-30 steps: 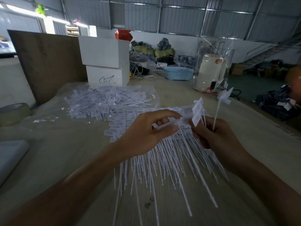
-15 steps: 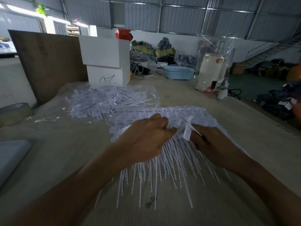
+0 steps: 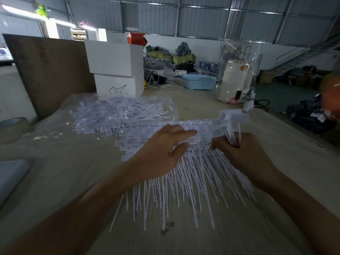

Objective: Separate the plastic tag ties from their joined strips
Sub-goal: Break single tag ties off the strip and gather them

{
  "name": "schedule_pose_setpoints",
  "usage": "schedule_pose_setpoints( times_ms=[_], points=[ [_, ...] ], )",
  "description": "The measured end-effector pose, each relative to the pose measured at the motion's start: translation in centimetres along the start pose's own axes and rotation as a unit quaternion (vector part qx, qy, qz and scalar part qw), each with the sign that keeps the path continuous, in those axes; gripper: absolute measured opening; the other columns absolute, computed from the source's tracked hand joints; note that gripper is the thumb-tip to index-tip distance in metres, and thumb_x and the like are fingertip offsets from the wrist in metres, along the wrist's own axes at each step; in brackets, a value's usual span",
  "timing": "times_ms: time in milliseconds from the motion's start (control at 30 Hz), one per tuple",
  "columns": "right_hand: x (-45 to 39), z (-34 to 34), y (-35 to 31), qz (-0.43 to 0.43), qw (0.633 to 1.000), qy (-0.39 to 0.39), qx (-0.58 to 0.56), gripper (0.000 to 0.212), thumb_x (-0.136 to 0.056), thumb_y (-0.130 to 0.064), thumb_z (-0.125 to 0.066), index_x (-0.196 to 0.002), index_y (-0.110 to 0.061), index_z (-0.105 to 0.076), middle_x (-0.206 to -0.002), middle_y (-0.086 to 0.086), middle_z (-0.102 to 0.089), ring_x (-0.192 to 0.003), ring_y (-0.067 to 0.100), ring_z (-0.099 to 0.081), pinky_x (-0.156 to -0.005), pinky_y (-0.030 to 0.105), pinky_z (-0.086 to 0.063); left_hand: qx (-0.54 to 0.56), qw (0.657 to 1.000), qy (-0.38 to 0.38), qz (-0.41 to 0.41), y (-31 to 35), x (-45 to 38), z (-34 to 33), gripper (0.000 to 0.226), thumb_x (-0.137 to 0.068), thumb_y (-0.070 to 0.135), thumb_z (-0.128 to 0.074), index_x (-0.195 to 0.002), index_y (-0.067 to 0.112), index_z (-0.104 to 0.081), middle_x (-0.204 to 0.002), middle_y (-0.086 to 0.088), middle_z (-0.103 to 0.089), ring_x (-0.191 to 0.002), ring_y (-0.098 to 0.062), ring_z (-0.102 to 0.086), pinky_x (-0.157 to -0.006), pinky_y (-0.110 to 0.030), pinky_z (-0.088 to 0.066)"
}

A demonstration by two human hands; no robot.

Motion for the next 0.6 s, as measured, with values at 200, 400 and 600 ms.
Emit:
schedule_pose_setpoints(
  times_ms=[200,400,600],
  points=[
    [0.8,-0.4,-0.8,-0.029,0.986,-0.035,-0.161,0.043,-0.085,-0.058,-0.052,-0.075,-0.022,-0.075,-0.054,0.009,-0.036,-0.044,0.016,-0.028,-0.043,0.028,-0.023,0.093,0.992,0.085,-0.003,1.5,0.2,2.0,0.033,-0.09,0.022,-0.072,-0.12,0.028,-0.061,-0.105,0.014,-0.07,-0.1,0.007,-0.063,-0.085,-0.013,-0.05],
    [1.2,-2.6,-0.7,-0.022,0.981,-0.114,-0.155,0.052,-0.091,-0.055,-0.05,-0.062,-0.012,-0.053,-0.053,0.01,-0.034,-0.043,0.015,-0.026,-0.045,0.025,-0.023,0.043,0.996,0.077,0.0,1.9,0.3,1.5,0.035,-0.088,0.03,-0.074,-0.119,0.026,-0.058,-0.11,0.011,-0.07,-0.106,0.003,-0.061,-0.086,-0.008,-0.044],
    [1.0,-2.0,-0.2,-0.044,0.974,-0.099,-0.198,0.043,-0.09,-0.046,-0.058,-0.077,-0.006,-0.069,-0.049,0.0,-0.031,-0.042,0.013,-0.022,-0.043,0.023,-0.02,0.001,0.996,0.079,-0.03,2.1,0.4,1.6,0.038,-0.092,0.038,-0.065,-0.127,0.028,-0.057,-0.12,0.009,-0.067,-0.105,-0.008,-0.063,-0.086,-0.027,-0.052]
  ],
)
Point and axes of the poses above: each hand's wrist, its own x-axis away from the middle knuckle, its own z-axis out of the back of the hand, y = z × x, the point moved 10 cm from there along -x, towards the middle knuckle
